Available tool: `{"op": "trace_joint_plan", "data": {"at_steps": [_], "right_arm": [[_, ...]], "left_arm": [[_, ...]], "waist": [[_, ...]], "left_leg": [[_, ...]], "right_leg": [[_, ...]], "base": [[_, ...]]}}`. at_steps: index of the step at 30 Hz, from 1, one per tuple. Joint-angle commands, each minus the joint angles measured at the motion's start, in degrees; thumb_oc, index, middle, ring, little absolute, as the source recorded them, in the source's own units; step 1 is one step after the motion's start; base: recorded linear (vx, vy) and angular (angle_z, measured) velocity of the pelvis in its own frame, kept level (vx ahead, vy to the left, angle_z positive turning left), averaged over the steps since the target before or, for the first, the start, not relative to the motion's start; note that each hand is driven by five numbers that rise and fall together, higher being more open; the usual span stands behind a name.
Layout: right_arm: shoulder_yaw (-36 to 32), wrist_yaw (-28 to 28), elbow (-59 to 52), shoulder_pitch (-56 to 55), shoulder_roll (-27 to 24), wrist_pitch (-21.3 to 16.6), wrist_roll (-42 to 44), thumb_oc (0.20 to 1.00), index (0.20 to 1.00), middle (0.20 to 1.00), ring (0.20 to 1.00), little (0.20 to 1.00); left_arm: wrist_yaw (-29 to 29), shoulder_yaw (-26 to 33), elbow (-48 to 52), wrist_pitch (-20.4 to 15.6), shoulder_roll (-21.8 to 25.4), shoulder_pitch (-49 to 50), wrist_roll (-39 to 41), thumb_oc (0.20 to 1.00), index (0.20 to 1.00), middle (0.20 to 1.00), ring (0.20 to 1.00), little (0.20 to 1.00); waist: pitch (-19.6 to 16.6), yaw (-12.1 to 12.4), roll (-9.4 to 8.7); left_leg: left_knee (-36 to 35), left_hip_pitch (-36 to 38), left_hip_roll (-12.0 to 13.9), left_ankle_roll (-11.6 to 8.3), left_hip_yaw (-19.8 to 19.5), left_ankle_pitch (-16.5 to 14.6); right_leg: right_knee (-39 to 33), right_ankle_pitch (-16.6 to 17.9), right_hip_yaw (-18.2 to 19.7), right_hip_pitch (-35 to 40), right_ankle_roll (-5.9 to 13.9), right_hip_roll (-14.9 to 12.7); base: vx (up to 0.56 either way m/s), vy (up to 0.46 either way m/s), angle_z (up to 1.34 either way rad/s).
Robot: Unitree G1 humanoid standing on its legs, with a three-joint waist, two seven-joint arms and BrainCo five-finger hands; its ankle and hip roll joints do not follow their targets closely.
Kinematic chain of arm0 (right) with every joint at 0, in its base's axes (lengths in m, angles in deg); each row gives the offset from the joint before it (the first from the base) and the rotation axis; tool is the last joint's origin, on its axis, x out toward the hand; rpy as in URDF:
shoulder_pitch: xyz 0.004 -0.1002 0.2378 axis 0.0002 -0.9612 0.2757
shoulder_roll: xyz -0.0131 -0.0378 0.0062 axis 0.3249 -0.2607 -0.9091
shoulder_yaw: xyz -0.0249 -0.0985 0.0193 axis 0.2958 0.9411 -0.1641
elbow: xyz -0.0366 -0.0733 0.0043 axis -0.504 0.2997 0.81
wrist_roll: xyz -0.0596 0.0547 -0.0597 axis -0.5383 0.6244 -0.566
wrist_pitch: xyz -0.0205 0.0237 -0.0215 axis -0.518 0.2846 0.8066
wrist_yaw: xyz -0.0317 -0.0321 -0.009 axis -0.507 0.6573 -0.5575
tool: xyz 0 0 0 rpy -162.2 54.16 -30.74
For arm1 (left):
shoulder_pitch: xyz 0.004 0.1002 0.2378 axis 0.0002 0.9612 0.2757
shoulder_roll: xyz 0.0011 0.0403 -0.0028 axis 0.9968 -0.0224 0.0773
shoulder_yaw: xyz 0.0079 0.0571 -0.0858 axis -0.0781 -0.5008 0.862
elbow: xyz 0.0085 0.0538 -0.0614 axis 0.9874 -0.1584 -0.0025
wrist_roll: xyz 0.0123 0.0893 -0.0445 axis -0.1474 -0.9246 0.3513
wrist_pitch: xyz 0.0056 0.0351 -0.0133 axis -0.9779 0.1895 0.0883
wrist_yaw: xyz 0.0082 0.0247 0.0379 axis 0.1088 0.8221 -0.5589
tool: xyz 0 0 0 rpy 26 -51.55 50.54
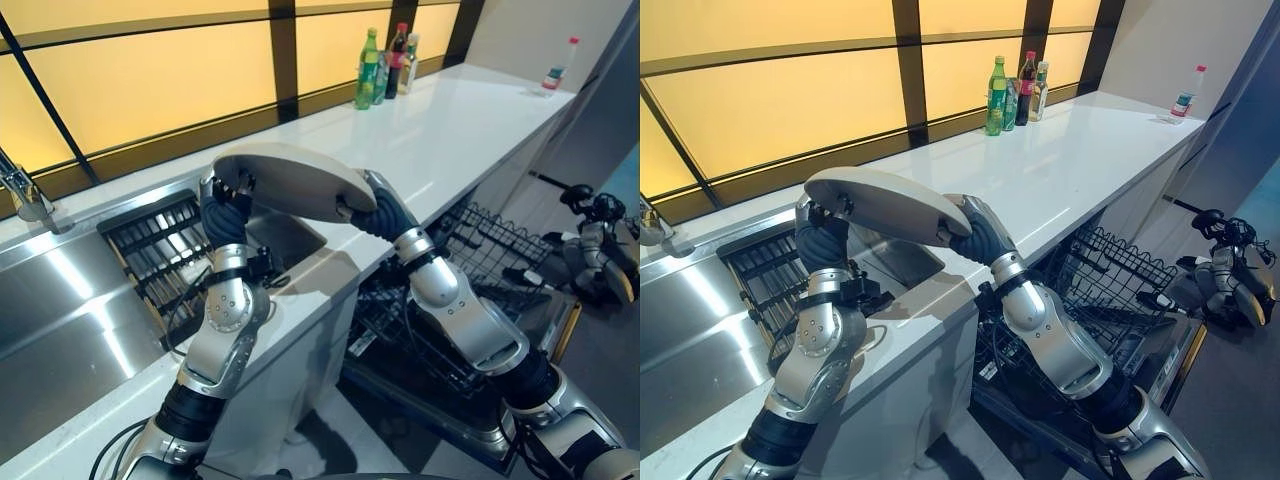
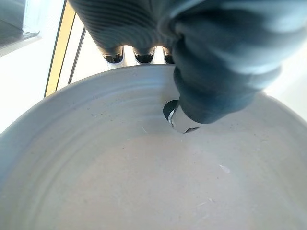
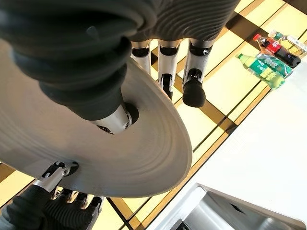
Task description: Pick up plates and place into dishwasher.
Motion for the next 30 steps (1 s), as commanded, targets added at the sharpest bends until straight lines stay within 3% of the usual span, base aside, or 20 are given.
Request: {"op": "trace_joint_plan", "data": {"at_steps": [1, 10, 11, 12, 13, 30], "right_arm": [[-1.33, -2.13, -3.2, 5.09, 3.15, -4.54, 2.92, 0.2, 0.2, 0.2, 0.2, 0.2], [-1.89, -3.89, -2.32, 5.01, 3.77, -5.66, 5.67, 0.2, 0.2, 0.2, 0.2, 0.2], [-2.08, -4.0, -2.17, 4.88, 3.66, -5.93, 5.7, 0.2, 0.2, 0.2, 0.2, 0.2], [-2.38, -4.16, -2.1, 4.7, 3.47, -6.02, 6.43, 0.2, 0.2, 0.2, 0.2, 0.2], [-2.84, -4.38, -2.13, 4.43, 3.14, -6.33, 7.32, 0.2, 0.2, 0.2, 0.2, 0.2], [-14.95, -8.06, -1.64, -4.9, -1.51, -11.14, 7.3, 0.2, 0.2, 0.2, 0.2, 0.2]], "left_arm": [[4.11, -6.48, 2.35, -2.49, -0.48, -4.44, 0.08, 0.2, 0.2, 0.2, 0.2, 0.2], [4.26, -7.09, 0.75, -1.14, -1.16, -5.17, -0.03, 0.2, 0.2, 0.2, 0.2, 0.2], [4.39, -7.03, 0.39, -0.5, -1.13, -5.19, 0.2, 0.313, 0.313, 0.313, 0.313, 0.313], [4.32, -6.92, 0.05, 0.27, -1.1, -5.24, 0.36, 0.944, 0.944, 0.944, 0.944, 0.944], [3.54, -6.69, -0.27, 0.23, -0.91, -5.22, 0.16, 1.0, 1.0, 1.0, 1.0, 1.0], [-5.19, 8.48, -4.81, -3.77, 2.8, -1.02, -4.47, 1.0, 1.0, 1.0, 1.0, 1.0]], "waist": [[-2.57, 0.11, 0.19], [-2.64, -0.16, 0.2], [-2.7, -0.23, 0.22], [-2.79, -0.31, 0.27], [-2.86, -0.41, 0.33], [-4.29, -2.34, 1.36]], "left_leg": [[-0.72, 0.13, -0.5, 0.92, 0.38, -1.53], [-0.72, 0.51, -0.45, 0.85, 0.69, -1.47], [-0.72, 0.55, -0.45, 0.86, 0.77, -1.5], [-0.72, 0.57, -0.41, 0.87, 0.9, -1.53], [-0.72, 0.62, -0.34, 0.87, 1.06, -1.52], [-0.72, 1.35, 0.46, 0.44, 2.41, -1.28]], "right_leg": [[2.04, -2.78, -0.79, 2.52, 2.77, -2.17], [2.13, -2.8, -1.0, 2.83, 2.57, -2.11], [2.11, -2.82, -1.0, 2.87, 2.57, -2.1], [2.09, -2.87, -1.07, 2.91, 2.59, -2.1], [2.1, -2.87, -1.13, 2.94, 2.62, -2.13], [2.54, -3.4, -0.53, 3.13, 1.98, -1.65]], "base": [[0.0, 0.0, 0.0], [0.0, 0.0, 0.0], [-0.04, -0.008, 0.0], [-0.03, -0.01, 0.0], [-0.04, -0.015, 0.0], [-0.01, -0.01, 0.0]]}}
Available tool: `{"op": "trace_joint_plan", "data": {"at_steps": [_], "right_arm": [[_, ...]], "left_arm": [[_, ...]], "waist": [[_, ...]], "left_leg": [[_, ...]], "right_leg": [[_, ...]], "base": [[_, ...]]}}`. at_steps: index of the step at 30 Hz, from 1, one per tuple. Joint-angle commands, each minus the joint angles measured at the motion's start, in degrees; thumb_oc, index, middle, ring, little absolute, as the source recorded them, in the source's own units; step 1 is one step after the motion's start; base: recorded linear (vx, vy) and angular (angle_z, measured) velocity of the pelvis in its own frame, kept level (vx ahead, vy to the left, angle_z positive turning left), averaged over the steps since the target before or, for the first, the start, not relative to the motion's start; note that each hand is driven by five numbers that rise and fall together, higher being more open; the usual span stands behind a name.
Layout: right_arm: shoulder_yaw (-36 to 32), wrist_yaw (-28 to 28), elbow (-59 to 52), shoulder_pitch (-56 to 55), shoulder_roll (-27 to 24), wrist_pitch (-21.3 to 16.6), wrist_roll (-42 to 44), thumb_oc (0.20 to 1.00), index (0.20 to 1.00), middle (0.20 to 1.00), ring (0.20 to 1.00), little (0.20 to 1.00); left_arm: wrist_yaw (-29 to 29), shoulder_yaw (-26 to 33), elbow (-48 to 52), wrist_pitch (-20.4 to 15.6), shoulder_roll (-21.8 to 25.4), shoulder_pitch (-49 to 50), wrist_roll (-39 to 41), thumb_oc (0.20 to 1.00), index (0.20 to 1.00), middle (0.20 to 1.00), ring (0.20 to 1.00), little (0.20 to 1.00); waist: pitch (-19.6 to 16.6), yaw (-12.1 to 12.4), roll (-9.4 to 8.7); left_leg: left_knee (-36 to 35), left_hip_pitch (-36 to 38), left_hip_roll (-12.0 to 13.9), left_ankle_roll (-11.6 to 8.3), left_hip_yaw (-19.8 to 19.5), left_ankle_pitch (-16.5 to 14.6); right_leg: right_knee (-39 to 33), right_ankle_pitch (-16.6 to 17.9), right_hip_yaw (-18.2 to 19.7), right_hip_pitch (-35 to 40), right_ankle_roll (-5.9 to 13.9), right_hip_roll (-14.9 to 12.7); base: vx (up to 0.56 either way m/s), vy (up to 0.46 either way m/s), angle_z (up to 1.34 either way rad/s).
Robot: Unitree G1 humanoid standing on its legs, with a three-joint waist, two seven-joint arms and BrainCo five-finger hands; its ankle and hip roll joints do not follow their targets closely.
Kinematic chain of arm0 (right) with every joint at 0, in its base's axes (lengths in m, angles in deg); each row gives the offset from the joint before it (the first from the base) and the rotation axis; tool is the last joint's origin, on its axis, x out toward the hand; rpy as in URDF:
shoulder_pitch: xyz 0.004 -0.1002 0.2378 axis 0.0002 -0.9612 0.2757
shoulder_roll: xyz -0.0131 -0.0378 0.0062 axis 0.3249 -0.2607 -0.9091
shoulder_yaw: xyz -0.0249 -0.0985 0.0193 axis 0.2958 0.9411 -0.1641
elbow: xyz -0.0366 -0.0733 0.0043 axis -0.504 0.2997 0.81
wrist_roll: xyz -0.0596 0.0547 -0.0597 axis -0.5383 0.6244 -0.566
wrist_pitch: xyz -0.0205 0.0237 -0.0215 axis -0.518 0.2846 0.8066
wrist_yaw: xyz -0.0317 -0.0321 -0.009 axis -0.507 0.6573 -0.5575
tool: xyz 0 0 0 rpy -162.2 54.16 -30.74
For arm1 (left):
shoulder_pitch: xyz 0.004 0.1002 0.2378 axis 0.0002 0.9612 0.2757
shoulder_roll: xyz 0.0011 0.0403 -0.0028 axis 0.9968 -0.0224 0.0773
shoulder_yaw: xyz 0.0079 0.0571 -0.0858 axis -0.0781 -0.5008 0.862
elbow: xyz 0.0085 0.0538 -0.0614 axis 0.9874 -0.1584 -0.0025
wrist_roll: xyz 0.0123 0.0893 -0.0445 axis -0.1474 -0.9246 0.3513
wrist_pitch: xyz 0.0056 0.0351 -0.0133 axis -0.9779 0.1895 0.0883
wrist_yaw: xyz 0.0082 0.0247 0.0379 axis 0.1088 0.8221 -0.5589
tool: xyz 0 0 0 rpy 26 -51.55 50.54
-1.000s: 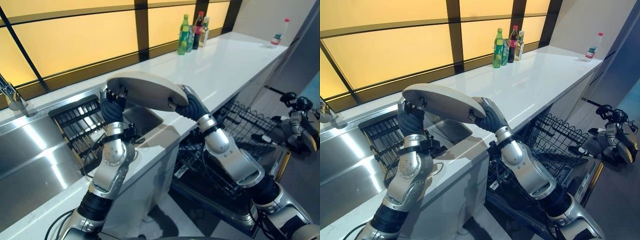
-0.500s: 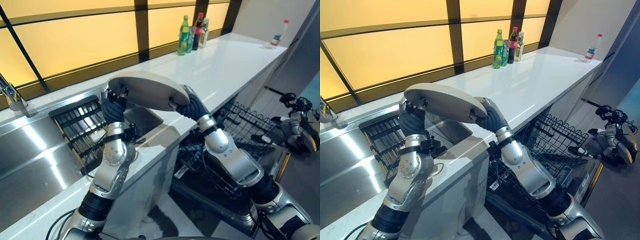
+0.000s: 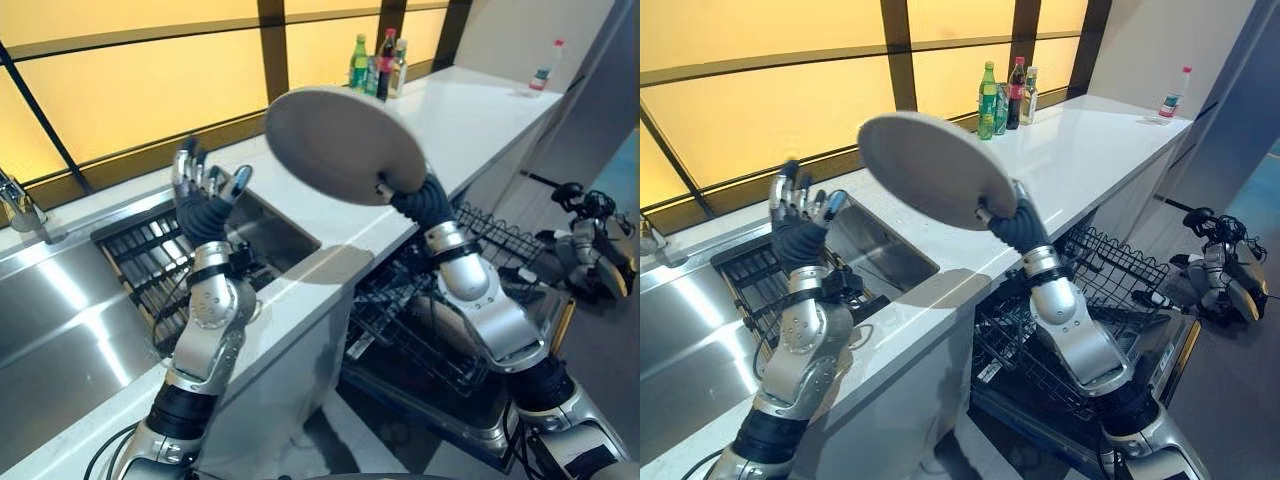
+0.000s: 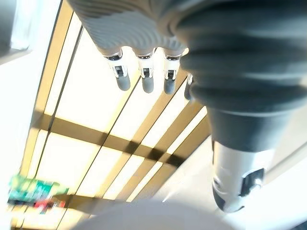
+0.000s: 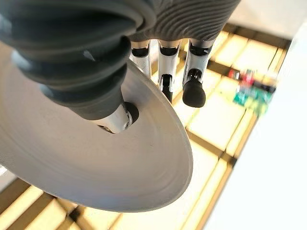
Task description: Pick up plates and place into dishwasher.
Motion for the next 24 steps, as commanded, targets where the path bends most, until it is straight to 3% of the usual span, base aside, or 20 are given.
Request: {"op": "trace_joint_plan", "data": {"at_steps": [1, 13, 24], "right_arm": [[-3.18, -2.58, -3.04, -0.3, -1.83, -3.91, -1.52, 0.2, 0.2, 0.2, 0.2, 0.2], [-13.52, -5.65, 1.59, -9.41, -7.82, -4.29, -6.53, 0.2, 0.2, 0.2, 0.2, 0.2], [-18.98, -11.08, 12.62, -13.57, -12.4, -3.58, -11.92, 0.2, 0.2, 0.2, 0.2, 0.2]], "left_arm": [[-2.48, 2.07, -4.77, -4.5, 2.67, -1.15, -5.35, 1.0, 1.0, 1.0, 1.0, 1.0], [-4.93, 12.94, -6.17, -5.88, 7.09, 5.59, -6.66, 1.0, 1.0, 1.0, 1.0, 1.0], [-4.02, 18.81, -9.35, -6.04, 10.15, 10.51, -6.44, 1.0, 1.0, 1.0, 1.0, 1.0]], "waist": [[-4.01, -0.88, 0.24], [-4.41, -2.15, 0.42], [-4.13, -2.4, -0.36]], "left_leg": [[-0.13, 0.1, 0.35, 0.15, 2.38, -1.38], [0.04, 1.66, -0.05, 0.53, 3.09, -2.31], [1.34, 2.56, -1.66, 2.19, 3.35, -4.12]], "right_leg": [[2.54, -3.27, -0.42, 2.12, 1.74, -1.5], [3.08, -3.47, 2.29, 1.98, 1.65, -1.62], [3.65, -3.16, 5.72, 1.57, 2.28, -2.88]], "base": [[0.0, 0.0, 0.0], [0.04, 0.02, -0.06], [0.08, 0.054, -0.17]]}}
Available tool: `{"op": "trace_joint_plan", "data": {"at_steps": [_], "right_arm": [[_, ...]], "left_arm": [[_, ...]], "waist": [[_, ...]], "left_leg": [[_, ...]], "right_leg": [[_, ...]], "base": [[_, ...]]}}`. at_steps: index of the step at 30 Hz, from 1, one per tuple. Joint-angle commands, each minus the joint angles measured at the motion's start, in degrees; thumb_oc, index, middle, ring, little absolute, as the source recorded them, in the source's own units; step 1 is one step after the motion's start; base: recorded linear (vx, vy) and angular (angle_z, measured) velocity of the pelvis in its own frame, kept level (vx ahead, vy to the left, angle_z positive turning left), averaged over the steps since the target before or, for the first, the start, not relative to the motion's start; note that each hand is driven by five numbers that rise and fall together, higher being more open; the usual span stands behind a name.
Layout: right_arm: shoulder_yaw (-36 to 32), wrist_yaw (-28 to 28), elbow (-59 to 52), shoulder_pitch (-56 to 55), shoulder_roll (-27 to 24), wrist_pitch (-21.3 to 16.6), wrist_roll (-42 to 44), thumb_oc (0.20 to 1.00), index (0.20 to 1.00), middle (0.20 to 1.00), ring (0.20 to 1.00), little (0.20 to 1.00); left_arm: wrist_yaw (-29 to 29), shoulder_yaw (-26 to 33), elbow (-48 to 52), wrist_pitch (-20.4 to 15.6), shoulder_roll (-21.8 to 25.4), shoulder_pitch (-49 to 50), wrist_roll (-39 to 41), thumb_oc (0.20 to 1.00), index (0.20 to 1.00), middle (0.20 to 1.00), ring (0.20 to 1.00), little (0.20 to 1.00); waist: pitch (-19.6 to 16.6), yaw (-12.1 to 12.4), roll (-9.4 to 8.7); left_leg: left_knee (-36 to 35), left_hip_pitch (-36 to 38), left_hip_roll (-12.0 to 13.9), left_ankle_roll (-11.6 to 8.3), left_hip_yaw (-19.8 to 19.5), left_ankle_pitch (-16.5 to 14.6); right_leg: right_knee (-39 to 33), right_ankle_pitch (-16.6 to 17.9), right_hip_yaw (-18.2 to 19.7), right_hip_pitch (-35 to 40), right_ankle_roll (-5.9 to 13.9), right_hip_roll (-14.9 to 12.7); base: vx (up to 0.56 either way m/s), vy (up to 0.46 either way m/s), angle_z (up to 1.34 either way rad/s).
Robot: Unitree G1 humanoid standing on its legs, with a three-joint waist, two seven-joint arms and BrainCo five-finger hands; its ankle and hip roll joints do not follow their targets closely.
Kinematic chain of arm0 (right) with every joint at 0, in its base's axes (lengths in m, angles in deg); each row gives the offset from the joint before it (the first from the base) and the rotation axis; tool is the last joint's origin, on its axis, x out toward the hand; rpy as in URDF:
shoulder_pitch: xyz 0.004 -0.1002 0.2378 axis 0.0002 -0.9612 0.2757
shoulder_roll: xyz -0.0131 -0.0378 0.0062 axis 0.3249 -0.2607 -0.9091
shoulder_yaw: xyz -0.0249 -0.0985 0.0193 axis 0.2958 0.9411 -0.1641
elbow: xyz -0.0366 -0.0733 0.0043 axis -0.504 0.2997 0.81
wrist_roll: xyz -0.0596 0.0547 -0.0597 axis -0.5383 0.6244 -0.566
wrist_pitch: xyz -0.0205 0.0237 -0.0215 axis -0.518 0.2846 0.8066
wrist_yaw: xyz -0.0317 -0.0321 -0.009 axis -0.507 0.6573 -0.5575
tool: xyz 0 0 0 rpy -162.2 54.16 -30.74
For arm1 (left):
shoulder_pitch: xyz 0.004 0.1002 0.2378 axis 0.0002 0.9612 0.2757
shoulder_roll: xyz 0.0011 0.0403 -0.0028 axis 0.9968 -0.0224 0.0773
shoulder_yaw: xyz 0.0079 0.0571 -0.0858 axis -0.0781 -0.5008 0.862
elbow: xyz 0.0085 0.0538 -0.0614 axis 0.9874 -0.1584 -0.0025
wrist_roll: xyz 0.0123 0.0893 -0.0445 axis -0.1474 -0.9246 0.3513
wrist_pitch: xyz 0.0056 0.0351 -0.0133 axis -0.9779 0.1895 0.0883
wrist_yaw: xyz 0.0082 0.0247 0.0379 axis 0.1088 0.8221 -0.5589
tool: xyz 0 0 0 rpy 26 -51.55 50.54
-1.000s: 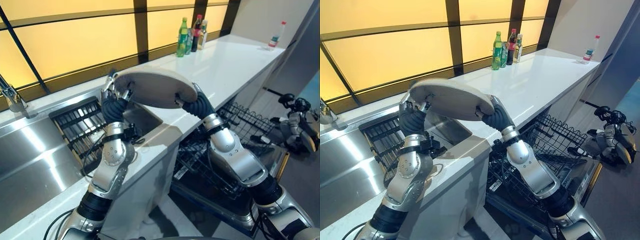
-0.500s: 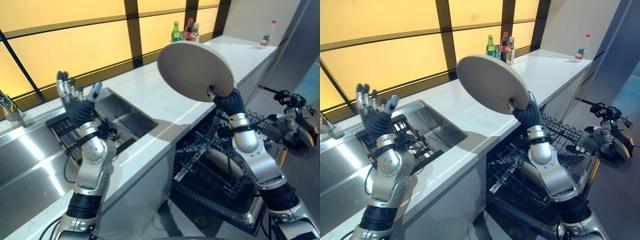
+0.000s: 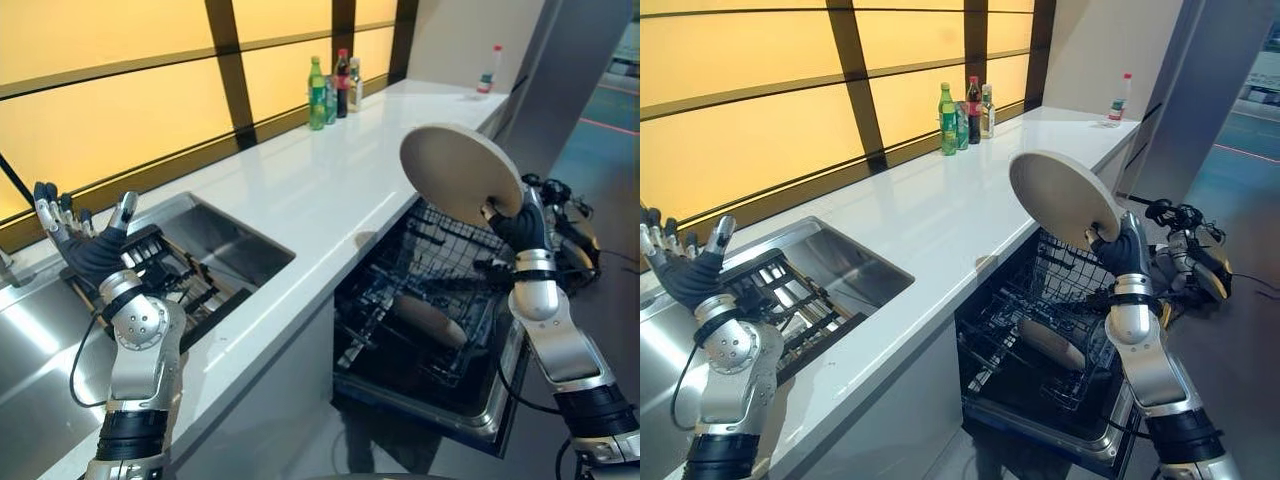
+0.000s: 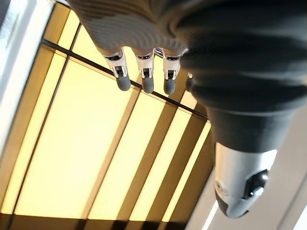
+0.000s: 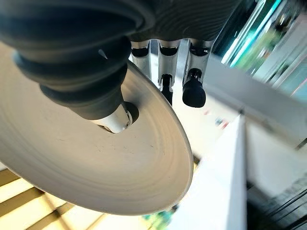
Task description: Pick up plates and place into dishwasher.
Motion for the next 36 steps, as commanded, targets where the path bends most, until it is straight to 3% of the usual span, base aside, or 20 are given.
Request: {"op": "trace_joint_plan", "data": {"at_steps": [1, 4, 5, 7, 10, 14, 16, 19, 23, 27, 36], "right_arm": [[-5.01, -3.72, 2.87, 0.61, -3.69, -2.14, -3.38, 0.2, 0.2, 0.2, 0.2, 0.2], [-5.2, -4.45, 7.1, 0.5, -4.25, -2.0, -4.2, 0.2, 0.2, 0.2, 0.2, 0.2], [-5.46, -4.77, 8.28, -0.05, -4.47, -2.05, -4.67, 0.2, 0.2, 0.2, 0.2, 0.2], [-6.24, -4.48, 8.87, -1.85, -4.91, -1.81, -4.3, 0.2, 0.2, 0.2, 0.2, 0.2], [-7.02, -4.98, 10.79, -4.19, -4.96, -2.46, -4.55, 0.2, 0.2, 0.2, 0.2, 0.2], [-5.05, -6.5, 16.42, -0.43, -6.82, -2.39, -1.24, 0.2, 0.2, 0.2, 0.2, 0.2], [-4.11, -6.6, 18.0, 2.11, -7.3, -1.72, 0.21, 0.2, 0.2, 0.2, 0.2, 0.2], [-4.46, -6.33, 18.95, 1.52, -7.5, -1.94, 0.67, 0.2, 0.2, 0.2, 0.2, 0.2], [-4.4, -6.64, 20.36, 2.1, -9.57, -1.78, 1.94, 0.2, 0.2, 0.2, 0.2, 0.2], [-1.05, -7.54, 23.36, 9.55, -12.71, -0.02, 1.96, 0.2, 0.2, 0.2, 0.2, 0.2], [5.6, -8.11, 33.22, 23.49, -20.46, -3.83, 4.85, 0.2, 0.2, 0.2, 0.2, 0.2]], "left_arm": [[1.5, 1.41, -3.27, -3.04, 6.69, 0.37, -1.88, 1.0, 1.0, 1.0, 1.0, 1.0], [3.03, 2.72, -4.57, -3.59, 7.94, 1.14, -1.88, 1.0, 1.0, 1.0, 1.0, 1.0], [3.36, 3.09, -4.89, -3.84, 8.7, 1.54, -1.73, 1.0, 1.0, 1.0, 1.0, 1.0], [4.23, 4.06, -5.39, -4.04, 9.43, 2.55, -1.3, 1.0, 1.0, 1.0, 1.0, 1.0], [5.01, 4.57, -6.6, -4.89, 10.07, 3.02, -0.51, 1.0, 1.0, 1.0, 1.0, 1.0], [3.68, 2.13, -9.68, -4.36, 12.55, -2.45, -1.02, 1.0, 1.0, 1.0, 1.0, 1.0], [2.62, 0.94, -10.51, -3.67, 13.74, -4.99, -1.35, 1.0, 1.0, 1.0, 1.0, 1.0], [2.11, 0.6, -9.9, -3.32, 12.58, -4.6, -2.68, 1.0, 1.0, 1.0, 1.0, 1.0], [2.11, 1.02, -7.92, -2.52, 12.47, -3.81, -2.68, 1.0, 1.0, 1.0, 1.0, 1.0], [-0.13, -0.29, -9.78, -2.96, 13.0, -7.6, -2.58, 1.0, 1.0, 1.0, 1.0, 1.0], [-8.01, -3.51, -12.5, -6.57, 12.86, -12.9, -1.52, 1.0, 1.0, 1.0, 1.0, 1.0]], "waist": [[-2.92, 0.62, -1.86], [-1.93, 0.52, -1.84], [-0.95, 0.11, -1.87], [0.35, -0.49, -2.19], [1.94, -1.34, -2.92], [4.73, -2.76, -2.95], [6.11, -3.25, -2.7], [6.71, -2.7, -2.96], [6.98, -1.83, -2.57], [9.85, -1.93, -0.48], [17.63, -3.53, 5.2]], "left_leg": [[2.05, -1.33, -2.25, 2.31, -1.25, -3.1], [3.67, -1.86, -2.78, 3.73, -1.9, -3.8], [4.69, -2.33, -3.33, 4.55, -2.77, -3.96], [5.56, -2.98, -4.42, 5.33, -4.0, -3.82], [6.69, -4.38, -5.56, 5.26, -5.89, -3.58], [6.5, -5.09, -4.99, 4.78, -6.97, -5.76], [6.7, -5.71, -4.46, 4.64, -7.71, -6.62], [7.98, -8.11, -3.72, 3.44, -7.77, -5.94], [8.06, -9.34, -0.64, 1.03, -7.51, -5.18], [10.25, -13.16, 2.02, -1.2, -7.64, -4.74], [12.95, -23.89, 2.22, -2.68, -7.57, -2.04]], "right_leg": [[4.63, -3.66, 0.4, 0.44, 2.34, -3.5], [12.51, -4.81, 1.09, -1.98, 2.48, -3.97], [17.85, -4.72, 2.05, -4.59, 2.59, -3.63], [21.62, -3.54, 3.81, -7.61, 2.85, -2.81], [15.3, -2.51, 7.73, -7.83, 2.45, -1.56], [8.24, 1.86, 12.26, -12.0, 4.6, -1.73], [8.52, 2.8, 13.24, -14.83, 5.01, -1.29], [6.88, 2.39, 11.63, -13.92, 4.61, -1.65], [6.03, 1.03, 7.88, -12.95, 3.57, -1.48], [8.43, -1.53, 5.66, -15.52, 2.01, -0.62], [16.92, -3.94, 5.24, -29.21, -0.45, -0.34]], "base": [[0.09, 0.084, -0.15], [0.08, 0.069, -0.11], [0.06, 0.034, -0.1], [0.09, -0.033, -0.06], [0.1, -0.166, 0.04], [0.01, -0.274, 0.26], [-0.03, -0.304, 0.32], [0.04, -0.351, 0.22], [0.03, -0.304, 0.17], [-0.07, -0.162, 0.16], [-0.15, 0.015, 0.04]]}}
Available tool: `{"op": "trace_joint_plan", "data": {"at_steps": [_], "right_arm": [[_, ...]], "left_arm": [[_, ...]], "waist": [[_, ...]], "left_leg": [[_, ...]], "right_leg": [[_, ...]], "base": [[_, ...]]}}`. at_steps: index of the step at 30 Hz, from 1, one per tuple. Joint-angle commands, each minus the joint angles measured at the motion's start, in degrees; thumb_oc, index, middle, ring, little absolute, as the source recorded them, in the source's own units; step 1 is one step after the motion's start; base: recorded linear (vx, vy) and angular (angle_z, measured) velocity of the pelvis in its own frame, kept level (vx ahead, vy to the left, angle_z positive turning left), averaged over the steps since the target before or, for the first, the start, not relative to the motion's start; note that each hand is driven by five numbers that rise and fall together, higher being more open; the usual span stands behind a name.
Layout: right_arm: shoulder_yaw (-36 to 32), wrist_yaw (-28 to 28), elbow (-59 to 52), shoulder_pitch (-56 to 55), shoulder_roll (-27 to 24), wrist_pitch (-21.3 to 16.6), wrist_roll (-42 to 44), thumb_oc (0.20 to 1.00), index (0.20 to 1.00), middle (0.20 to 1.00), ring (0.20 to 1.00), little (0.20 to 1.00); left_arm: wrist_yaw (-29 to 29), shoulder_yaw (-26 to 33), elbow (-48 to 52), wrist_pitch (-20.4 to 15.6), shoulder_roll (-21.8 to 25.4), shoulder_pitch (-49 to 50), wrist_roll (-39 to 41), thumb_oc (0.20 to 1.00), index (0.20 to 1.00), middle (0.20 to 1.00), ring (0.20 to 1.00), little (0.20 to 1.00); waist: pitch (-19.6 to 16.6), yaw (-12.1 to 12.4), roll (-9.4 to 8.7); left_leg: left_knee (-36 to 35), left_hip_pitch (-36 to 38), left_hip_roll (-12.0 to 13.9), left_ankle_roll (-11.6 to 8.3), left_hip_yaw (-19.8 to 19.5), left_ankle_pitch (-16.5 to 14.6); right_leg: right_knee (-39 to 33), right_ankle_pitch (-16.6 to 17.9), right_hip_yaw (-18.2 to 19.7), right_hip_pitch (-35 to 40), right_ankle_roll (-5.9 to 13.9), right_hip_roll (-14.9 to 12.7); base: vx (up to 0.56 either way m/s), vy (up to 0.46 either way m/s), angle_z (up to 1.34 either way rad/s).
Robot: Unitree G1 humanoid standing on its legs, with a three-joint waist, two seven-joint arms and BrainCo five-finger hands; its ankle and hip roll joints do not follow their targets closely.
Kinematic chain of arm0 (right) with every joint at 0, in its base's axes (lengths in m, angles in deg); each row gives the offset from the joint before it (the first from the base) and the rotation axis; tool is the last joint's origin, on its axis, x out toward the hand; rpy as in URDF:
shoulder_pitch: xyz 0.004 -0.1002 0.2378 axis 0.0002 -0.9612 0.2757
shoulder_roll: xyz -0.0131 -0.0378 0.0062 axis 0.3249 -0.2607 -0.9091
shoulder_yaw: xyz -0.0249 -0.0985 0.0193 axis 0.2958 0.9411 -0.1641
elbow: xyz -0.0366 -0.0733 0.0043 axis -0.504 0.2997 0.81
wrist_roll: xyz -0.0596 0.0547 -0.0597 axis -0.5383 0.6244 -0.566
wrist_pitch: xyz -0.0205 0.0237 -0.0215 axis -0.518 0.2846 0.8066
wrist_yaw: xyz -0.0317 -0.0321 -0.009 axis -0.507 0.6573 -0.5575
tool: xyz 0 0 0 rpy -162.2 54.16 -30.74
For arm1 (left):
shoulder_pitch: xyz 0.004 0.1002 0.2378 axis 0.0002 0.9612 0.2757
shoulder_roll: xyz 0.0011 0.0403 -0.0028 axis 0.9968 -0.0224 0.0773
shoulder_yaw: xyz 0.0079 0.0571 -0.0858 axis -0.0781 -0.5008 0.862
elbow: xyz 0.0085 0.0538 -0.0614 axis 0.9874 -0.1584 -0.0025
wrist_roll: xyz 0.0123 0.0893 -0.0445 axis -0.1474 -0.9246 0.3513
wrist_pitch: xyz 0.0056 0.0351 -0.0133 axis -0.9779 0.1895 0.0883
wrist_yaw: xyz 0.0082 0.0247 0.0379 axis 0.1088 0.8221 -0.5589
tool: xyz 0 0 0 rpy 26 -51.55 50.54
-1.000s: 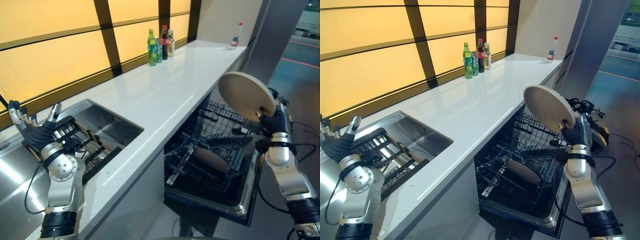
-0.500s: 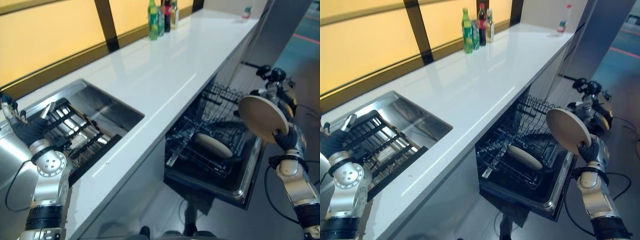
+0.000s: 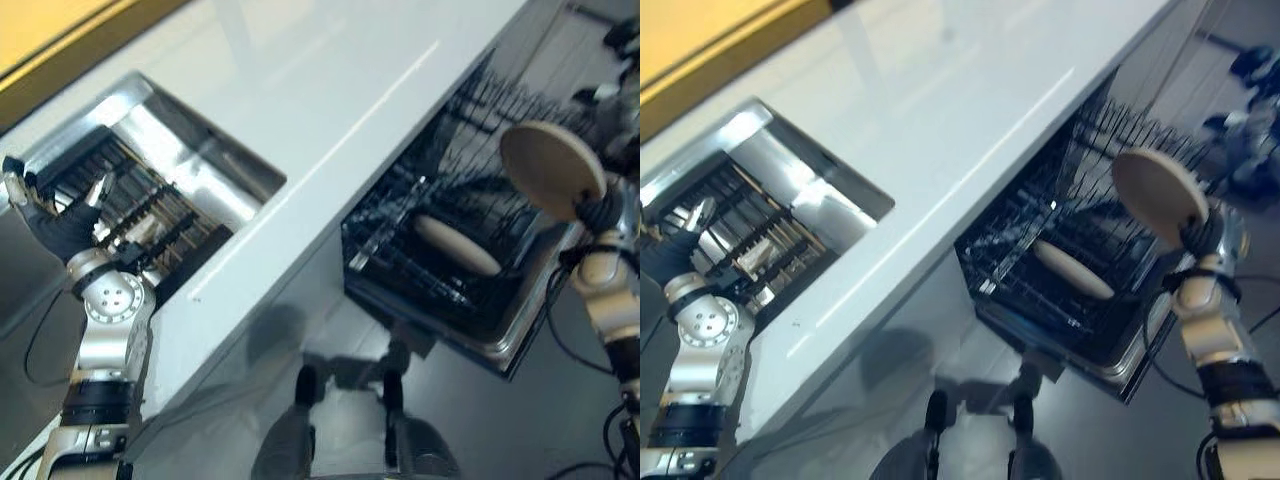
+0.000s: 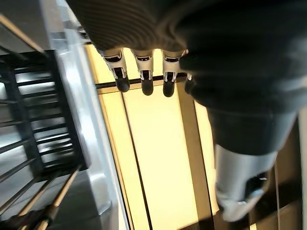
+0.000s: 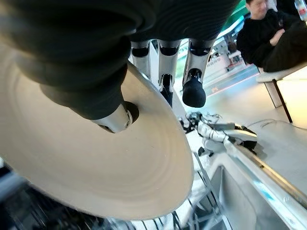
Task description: Pick up plates and place into dishwasher.
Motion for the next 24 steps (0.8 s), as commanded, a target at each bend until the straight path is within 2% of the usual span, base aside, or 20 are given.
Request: {"op": "trace_joint_plan", "data": {"at_steps": [1, 7, 12, 21, 24], "right_arm": [[3.7, -1.58, -0.73, 3.74, -4.93, -3.68, 2.44, 0.2, 0.2, 0.2, 0.2, 0.2], [6.0, 1.11, 2.76, 6.58, -5.95, -4.66, 3.28, 0.2, 0.2, 0.2, 0.2, 0.2], [6.61, 2.19, 3.71, 7.92, -5.57, -5.02, 3.79, 0.2, 0.2, 0.2, 0.2, 0.2], [6.77, 5.15, 1.66, 7.45, -3.86, -6.1, 2.11, 0.2, 0.2, 0.2, 0.2, 0.2], [7.24, 8.49, 1.37, 7.12, -3.73, -5.94, 0.49, 0.2, 0.2, 0.2, 0.2, 0.2]], "left_arm": [[-3.62, -0.7, -0.7, -4.64, -0.16, -1.13, -2.11, 1.0, 1.0, 1.0, 1.0, 1.0], [-5.07, -0.53, 0.48, -4.52, -0.35, -1.46, -1.86, 1.0, 1.0, 1.0, 1.0, 1.0], [-4.98, 0.15, 1.71, -4.04, 0.08, -1.35, -1.78, 1.0, 1.0, 1.0, 1.0, 1.0], [-3.99, 1.89, 2.82, -3.59, 1.21, -0.28, -1.79, 1.0, 1.0, 1.0, 1.0, 1.0], [-3.41, 2.5, 2.79, -3.52, 1.47, -0.13, -1.85, 1.0, 1.0, 1.0, 1.0, 1.0]], "waist": [[-0.32, -0.63, -1.62], [2.08, -0.58, 0.02], [3.44, -0.26, 0.36], [5.1, 0.9, -1.02], [5.39, 1.16, -1.44]], "left_leg": [[5.69, -0.39, 2.34, -1.15, 0.14, -5.11], [4.24, -2.72, 2.41, -1.32, 1.26, -3.54], [4.48, -4.52, 2.75, -1.24, 1.83, -2.71], [7.1, -7.0, 3.55, -1.05, 1.91, -2.41], [7.64, -7.47, 3.86, -1.12, 1.97, -2.13]], "right_leg": [[5.6, -1.31, 0.53, -7.5, 0.31, -1.98], [8.09, -2.22, -0.07, -11.61, -0.68, -1.61], [9.46, -3.03, -0.55, -12.88, -1.32, -1.06], [10.3, -3.7, -2.41, -12.67, -1.98, -0.3], [10.39, -3.68, -3.08, -12.41, -2.06, -0.31]], "base": [[-0.06, 0.028, 0.0], [0.0, -0.012, 0.02], [0.03, -0.049, 0.07], [0.04, -0.086, 0.07], [0.04, -0.053, 0.13]]}}
